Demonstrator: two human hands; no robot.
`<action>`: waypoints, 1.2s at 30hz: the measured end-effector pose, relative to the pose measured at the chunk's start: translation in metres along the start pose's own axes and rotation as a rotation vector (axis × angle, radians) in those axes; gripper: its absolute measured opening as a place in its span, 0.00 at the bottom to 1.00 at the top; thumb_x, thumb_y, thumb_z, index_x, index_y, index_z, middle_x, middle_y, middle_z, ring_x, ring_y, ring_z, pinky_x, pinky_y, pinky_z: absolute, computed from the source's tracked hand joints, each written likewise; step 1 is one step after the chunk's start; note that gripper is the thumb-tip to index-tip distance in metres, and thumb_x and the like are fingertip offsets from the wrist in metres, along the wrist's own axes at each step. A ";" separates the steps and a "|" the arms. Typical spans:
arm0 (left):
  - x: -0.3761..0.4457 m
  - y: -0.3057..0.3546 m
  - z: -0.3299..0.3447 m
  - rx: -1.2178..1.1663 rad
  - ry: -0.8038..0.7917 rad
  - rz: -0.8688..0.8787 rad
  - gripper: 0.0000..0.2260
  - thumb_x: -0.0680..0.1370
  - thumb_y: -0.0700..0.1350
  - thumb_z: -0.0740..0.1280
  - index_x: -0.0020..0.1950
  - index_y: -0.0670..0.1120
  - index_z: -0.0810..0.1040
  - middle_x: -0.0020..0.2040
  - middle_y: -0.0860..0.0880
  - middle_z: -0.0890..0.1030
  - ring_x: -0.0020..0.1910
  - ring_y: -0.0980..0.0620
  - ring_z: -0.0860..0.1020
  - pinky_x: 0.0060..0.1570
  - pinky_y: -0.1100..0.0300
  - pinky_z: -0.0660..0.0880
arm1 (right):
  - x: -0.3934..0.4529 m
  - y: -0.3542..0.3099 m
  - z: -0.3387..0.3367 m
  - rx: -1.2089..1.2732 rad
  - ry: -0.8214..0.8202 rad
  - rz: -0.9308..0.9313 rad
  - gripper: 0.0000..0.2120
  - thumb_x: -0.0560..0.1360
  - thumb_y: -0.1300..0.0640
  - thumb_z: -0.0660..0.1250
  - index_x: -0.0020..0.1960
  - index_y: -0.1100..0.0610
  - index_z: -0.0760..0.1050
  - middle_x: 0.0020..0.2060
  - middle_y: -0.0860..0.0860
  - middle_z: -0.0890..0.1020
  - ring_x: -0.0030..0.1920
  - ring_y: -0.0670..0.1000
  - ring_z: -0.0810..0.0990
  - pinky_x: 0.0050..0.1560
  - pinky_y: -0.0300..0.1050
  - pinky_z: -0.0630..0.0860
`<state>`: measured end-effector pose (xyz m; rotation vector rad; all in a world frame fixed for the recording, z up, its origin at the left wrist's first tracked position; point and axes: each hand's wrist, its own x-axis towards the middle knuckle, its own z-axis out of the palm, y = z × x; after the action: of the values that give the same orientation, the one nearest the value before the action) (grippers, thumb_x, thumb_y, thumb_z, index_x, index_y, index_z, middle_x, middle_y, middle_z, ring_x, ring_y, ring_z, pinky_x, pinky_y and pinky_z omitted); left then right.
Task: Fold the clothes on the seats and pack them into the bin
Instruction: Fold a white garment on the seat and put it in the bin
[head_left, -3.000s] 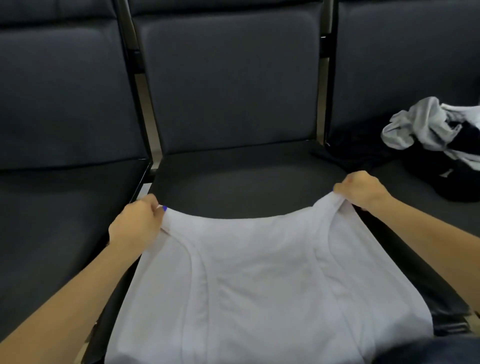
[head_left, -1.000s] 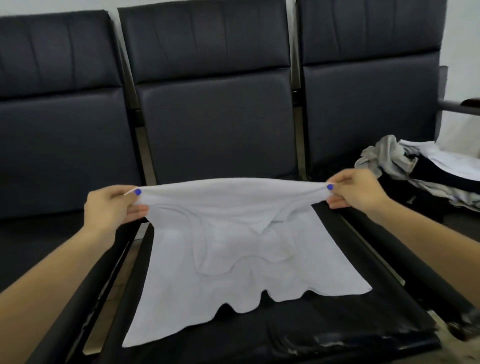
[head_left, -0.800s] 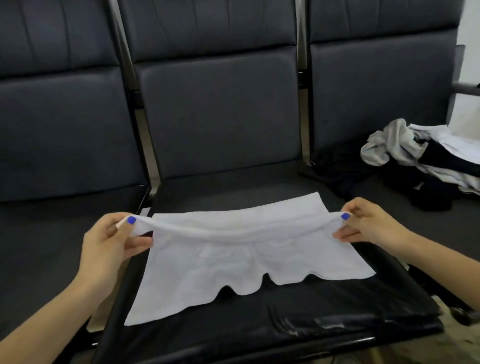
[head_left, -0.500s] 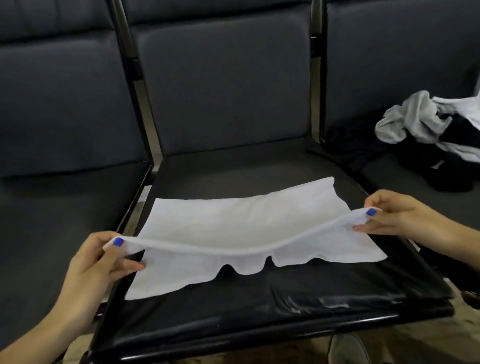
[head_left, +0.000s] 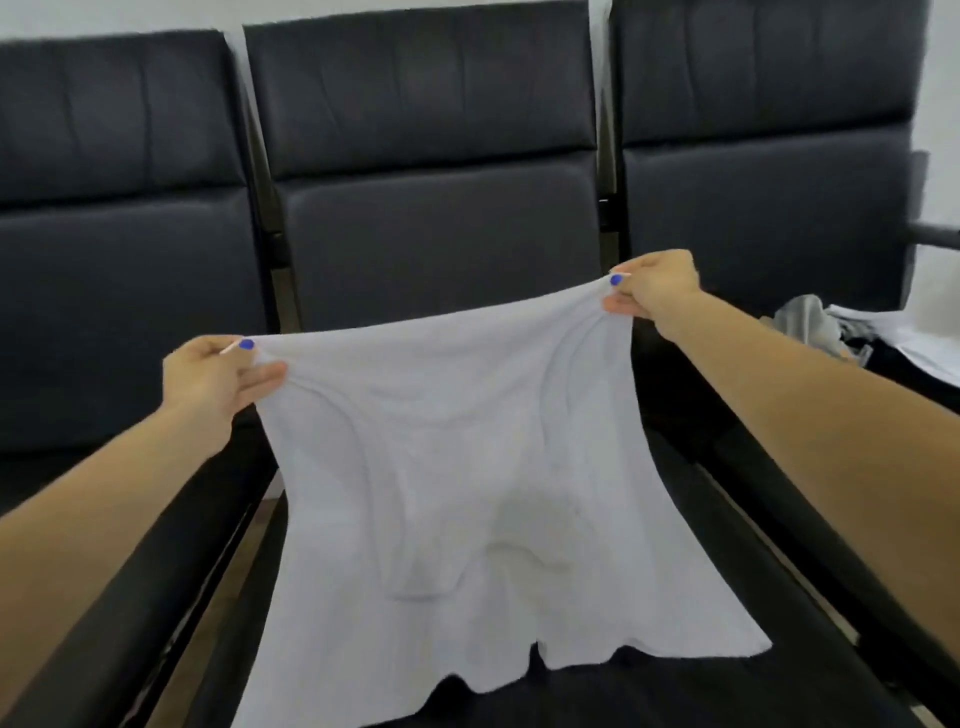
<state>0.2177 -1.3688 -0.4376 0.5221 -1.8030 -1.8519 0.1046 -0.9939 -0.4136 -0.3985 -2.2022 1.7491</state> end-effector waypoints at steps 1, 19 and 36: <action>0.007 0.001 0.006 0.000 -0.008 -0.014 0.05 0.80 0.37 0.63 0.55 0.44 0.75 0.52 0.42 0.79 0.45 0.47 0.82 0.51 0.54 0.78 | 0.008 -0.001 0.011 0.006 -0.001 0.016 0.16 0.71 0.65 0.72 0.58 0.64 0.77 0.53 0.59 0.81 0.51 0.57 0.82 0.53 0.47 0.80; -0.001 -0.051 -0.026 -0.012 -0.148 -0.045 0.06 0.79 0.39 0.64 0.54 0.43 0.78 0.51 0.42 0.82 0.51 0.45 0.82 0.52 0.51 0.76 | -0.051 0.077 -0.020 0.254 -0.148 0.132 0.04 0.77 0.67 0.63 0.49 0.63 0.76 0.48 0.60 0.81 0.46 0.54 0.83 0.39 0.41 0.82; -0.135 -0.118 -0.110 0.149 -0.389 -0.147 0.06 0.80 0.38 0.60 0.50 0.36 0.73 0.46 0.34 0.82 0.41 0.41 0.84 0.39 0.58 0.82 | -0.176 0.159 -0.109 -0.109 -0.498 0.072 0.05 0.72 0.66 0.70 0.43 0.66 0.74 0.39 0.63 0.81 0.35 0.46 0.84 0.39 0.35 0.80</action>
<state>0.3807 -1.3770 -0.5704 0.3724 -2.2218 -2.0371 0.3147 -0.9311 -0.5556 -0.0646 -2.6573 1.9344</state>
